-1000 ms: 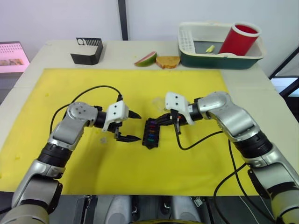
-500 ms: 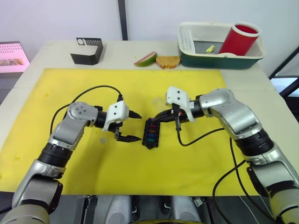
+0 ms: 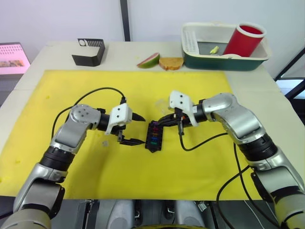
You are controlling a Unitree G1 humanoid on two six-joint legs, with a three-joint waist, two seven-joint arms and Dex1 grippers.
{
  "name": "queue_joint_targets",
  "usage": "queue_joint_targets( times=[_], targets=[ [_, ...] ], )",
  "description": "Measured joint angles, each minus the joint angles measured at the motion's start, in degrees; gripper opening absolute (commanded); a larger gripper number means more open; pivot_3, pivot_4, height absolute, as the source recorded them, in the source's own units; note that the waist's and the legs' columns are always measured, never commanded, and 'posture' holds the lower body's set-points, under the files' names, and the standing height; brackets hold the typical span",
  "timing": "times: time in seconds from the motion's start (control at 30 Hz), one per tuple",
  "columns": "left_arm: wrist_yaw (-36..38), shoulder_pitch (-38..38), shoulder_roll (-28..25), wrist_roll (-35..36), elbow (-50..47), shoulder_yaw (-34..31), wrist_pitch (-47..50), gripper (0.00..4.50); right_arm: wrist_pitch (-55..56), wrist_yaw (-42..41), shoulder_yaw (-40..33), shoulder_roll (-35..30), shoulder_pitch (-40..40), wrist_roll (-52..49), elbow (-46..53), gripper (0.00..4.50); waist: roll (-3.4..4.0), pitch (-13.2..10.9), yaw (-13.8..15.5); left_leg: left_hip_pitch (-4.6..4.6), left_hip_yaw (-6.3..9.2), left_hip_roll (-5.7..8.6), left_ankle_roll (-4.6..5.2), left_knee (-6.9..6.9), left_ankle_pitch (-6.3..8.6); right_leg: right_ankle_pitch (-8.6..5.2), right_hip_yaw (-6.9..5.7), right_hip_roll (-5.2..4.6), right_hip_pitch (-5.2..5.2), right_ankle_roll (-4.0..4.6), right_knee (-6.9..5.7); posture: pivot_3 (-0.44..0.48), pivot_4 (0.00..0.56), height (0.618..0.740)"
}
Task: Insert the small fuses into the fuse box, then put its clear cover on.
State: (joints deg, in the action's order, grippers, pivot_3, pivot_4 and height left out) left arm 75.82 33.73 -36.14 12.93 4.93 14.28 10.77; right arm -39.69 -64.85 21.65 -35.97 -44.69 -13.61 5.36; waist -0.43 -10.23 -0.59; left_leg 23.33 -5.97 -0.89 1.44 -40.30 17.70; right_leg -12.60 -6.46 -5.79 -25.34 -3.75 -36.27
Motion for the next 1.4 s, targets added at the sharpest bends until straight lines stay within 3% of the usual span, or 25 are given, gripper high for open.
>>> queue_joint_targets(
  times=[1.4],
  targets=[
    [-1.0, 0.0, 0.2, 0.0, 0.0, 0.0, 0.0, 4.48, -2.6, -0.2, 2.7, 0.1, -1.2, 3.9, 0.7, 0.00, 0.01, 0.0, 0.0, -0.12, 0.01, 0.00, 0.00, -0.01, 0.00, 0.00, 0.00, 0.00, 0.13, 0.00, -0.03, 0.000, 0.150, 0.740]
  ],
)
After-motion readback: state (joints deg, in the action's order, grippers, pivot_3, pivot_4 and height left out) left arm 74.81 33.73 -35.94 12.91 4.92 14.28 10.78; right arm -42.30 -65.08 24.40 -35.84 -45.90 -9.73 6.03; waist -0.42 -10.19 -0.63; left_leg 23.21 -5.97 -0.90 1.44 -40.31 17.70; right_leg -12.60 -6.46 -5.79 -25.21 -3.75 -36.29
